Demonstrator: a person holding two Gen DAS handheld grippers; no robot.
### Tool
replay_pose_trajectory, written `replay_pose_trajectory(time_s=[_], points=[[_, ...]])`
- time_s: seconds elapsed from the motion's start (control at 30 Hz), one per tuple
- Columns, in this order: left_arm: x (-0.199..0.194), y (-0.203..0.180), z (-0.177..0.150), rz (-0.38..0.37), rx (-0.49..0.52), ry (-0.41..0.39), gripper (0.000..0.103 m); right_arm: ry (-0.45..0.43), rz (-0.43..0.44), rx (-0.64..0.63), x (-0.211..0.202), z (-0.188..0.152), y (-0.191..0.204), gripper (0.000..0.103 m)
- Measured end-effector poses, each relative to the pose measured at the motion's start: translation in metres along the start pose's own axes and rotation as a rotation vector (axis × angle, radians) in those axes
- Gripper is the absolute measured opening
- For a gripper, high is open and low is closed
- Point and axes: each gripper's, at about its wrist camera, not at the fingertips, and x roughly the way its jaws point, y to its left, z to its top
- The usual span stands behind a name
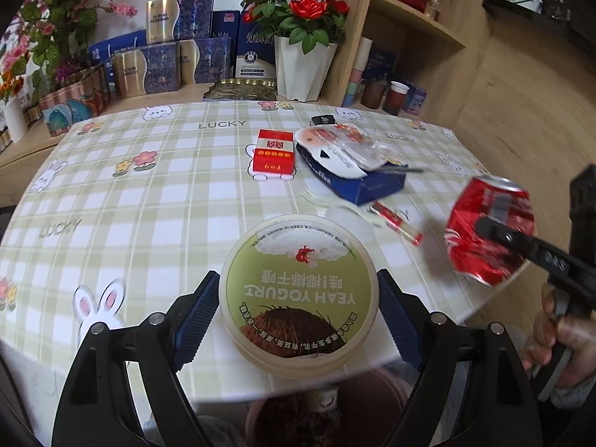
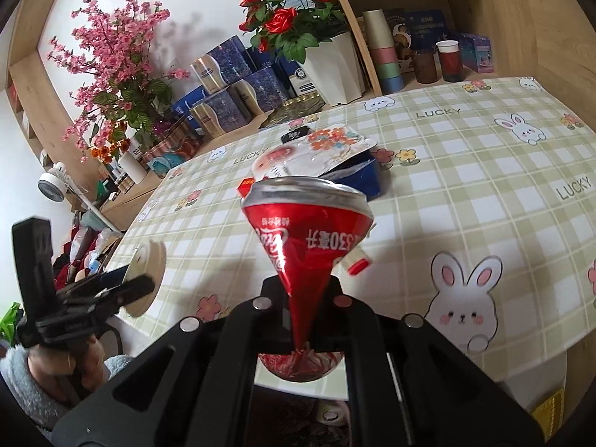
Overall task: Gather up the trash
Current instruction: 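Carry the red can over the bin and open the right tool while the left tool holds the lid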
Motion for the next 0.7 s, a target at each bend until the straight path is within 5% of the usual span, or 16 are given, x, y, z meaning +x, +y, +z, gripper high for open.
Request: replay_pose_trajectory(time_s=[0.33, 0.7], points=[[-0.065, -0.001, -0.047, 0.006, -0.033, -0.021, 0.081, 0.035, 0.035, -0.028, -0.02, -0.036, 0.028, 0.008], [-0.102, 0.007, -0.082, 0.018, -0.082, -0.043, 0.081, 0.174, 0.075, -0.085, -0.014, -0.101, 0.054, 0.008]])
